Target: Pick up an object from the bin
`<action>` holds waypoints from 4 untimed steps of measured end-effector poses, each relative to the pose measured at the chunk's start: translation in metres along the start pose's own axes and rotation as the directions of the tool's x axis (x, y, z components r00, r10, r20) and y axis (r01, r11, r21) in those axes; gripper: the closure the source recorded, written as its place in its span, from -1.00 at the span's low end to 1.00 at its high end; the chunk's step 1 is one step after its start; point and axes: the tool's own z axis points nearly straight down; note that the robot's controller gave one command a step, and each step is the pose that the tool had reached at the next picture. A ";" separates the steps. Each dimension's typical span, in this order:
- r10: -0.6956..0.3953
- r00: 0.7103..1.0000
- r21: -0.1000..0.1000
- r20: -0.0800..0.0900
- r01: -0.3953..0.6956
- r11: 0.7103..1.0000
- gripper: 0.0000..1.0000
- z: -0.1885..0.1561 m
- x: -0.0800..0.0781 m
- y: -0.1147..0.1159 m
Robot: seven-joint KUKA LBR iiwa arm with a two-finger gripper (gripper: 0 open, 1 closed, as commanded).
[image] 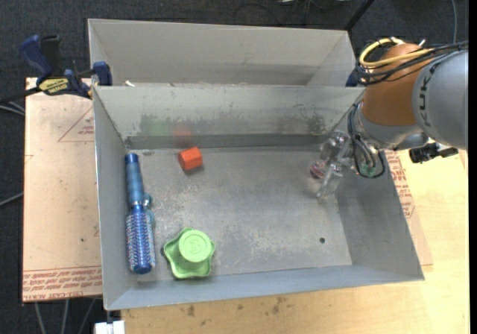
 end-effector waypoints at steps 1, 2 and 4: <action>-0.002 1.000 -0.001 0.006 0.002 1.000 1.00 -0.003 -0.002 0.001; -0.002 1.000 0.000 0.006 0.002 1.000 -1.00 -0.003 -0.002 0.001; -0.224 0.974 0.002 0.012 0.224 0.975 -1.00 -0.036 -0.025 -0.002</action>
Offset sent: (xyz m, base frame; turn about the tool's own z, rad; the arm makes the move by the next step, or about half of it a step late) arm 0.0000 0.0000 0.0000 0.0000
